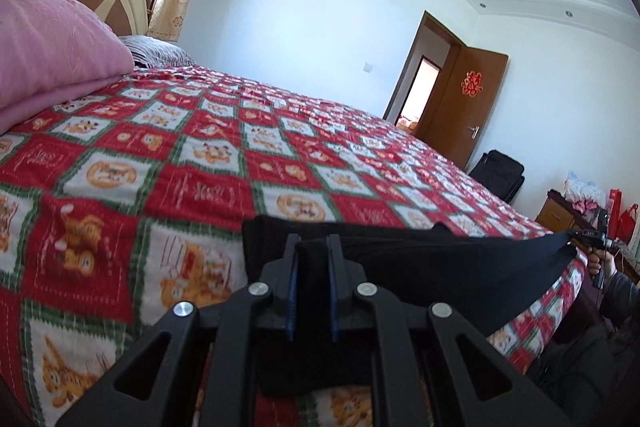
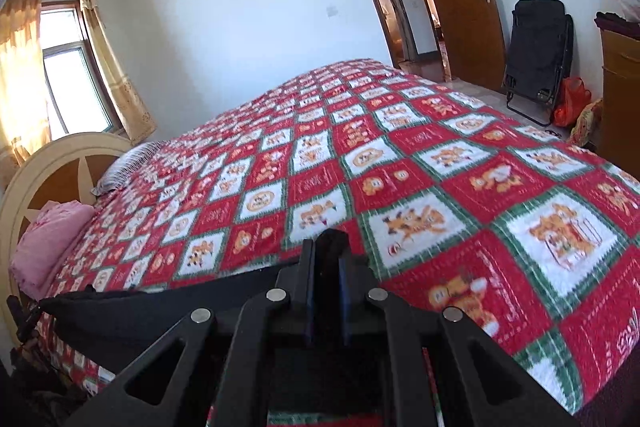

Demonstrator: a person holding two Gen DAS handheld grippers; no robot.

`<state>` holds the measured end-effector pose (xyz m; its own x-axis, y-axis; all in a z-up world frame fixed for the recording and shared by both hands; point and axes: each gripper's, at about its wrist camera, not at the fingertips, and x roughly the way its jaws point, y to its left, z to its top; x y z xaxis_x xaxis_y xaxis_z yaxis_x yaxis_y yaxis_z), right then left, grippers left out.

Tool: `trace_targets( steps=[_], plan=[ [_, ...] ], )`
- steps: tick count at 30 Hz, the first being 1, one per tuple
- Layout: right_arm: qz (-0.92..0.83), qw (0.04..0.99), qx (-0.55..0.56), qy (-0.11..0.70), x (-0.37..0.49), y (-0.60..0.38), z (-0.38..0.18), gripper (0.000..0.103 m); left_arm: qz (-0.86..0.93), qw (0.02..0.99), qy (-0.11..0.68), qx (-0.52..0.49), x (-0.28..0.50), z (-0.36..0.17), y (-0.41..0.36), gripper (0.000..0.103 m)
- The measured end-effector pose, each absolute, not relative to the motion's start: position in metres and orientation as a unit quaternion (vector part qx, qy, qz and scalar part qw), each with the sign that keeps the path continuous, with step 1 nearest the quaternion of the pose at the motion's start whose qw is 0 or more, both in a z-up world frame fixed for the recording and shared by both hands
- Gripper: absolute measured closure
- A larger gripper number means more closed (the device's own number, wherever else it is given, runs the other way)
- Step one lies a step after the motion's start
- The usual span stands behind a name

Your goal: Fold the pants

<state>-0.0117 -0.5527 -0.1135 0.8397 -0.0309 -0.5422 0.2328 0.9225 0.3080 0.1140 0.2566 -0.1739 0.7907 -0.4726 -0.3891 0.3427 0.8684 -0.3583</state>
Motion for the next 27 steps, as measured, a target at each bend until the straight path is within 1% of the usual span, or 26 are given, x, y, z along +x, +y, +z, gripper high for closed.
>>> trace_targets(
  steps=[2,3,4,6,12,17,19,21,23,24,26,27],
  plan=[
    [-0.073,0.938,0.183,0.285,-0.017,-0.552,-0.12,0.093,-0.216,0.936,0.245,-0.133,0.111,-0.181,0.259,0.087],
    [-0.074,0.937,0.182,0.289,-0.019,-0.551,-0.123,0.093,-0.214,0.936,0.247,-0.132,0.11,-0.184,0.259,0.082],
    [-0.075,0.936,0.182,0.291,-0.022,-0.551,-0.124,0.093,-0.211,0.936,0.249,-0.133,0.11,-0.186,0.261,0.08],
    [-0.077,0.935,0.181,0.294,-0.027,-0.55,-0.127,0.093,-0.205,0.936,0.252,-0.137,0.108,-0.191,0.264,0.077],
    [-0.083,0.932,0.175,0.307,-0.035,-0.546,-0.136,0.093,-0.194,0.936,0.255,-0.148,0.104,-0.198,0.274,0.076],
    [-0.079,0.932,0.185,0.302,-0.049,-0.548,-0.141,0.093,-0.189,0.936,0.255,-0.152,0.102,-0.2,0.277,0.075],
    [-0.079,0.932,0.187,0.3,-0.053,-0.547,-0.141,0.093,-0.182,0.937,0.256,-0.152,0.102,-0.2,0.277,0.067],
    [-0.079,0.932,0.187,0.3,-0.054,-0.547,-0.14,0.093,-0.177,0.937,0.256,-0.156,0.099,-0.201,0.282,0.063],
    [-0.082,0.931,0.185,0.303,-0.055,-0.547,-0.14,0.09,-0.168,0.939,0.255,-0.158,0.095,-0.201,0.286,0.056],
    [-0.08,0.93,0.189,0.304,-0.056,-0.548,-0.14,0.085,-0.164,0.939,0.255,-0.16,0.093,-0.201,0.289,0.053],
    [-0.083,0.93,0.188,0.306,-0.059,-0.549,-0.14,0.083,-0.152,0.941,0.254,-0.165,0.086,-0.201,0.296,0.053],
    [-0.085,0.93,0.185,0.305,-0.061,-0.548,-0.139,0.078,-0.14,0.942,0.255,-0.167,0.082,-0.201,0.302,0.053]
  ],
)
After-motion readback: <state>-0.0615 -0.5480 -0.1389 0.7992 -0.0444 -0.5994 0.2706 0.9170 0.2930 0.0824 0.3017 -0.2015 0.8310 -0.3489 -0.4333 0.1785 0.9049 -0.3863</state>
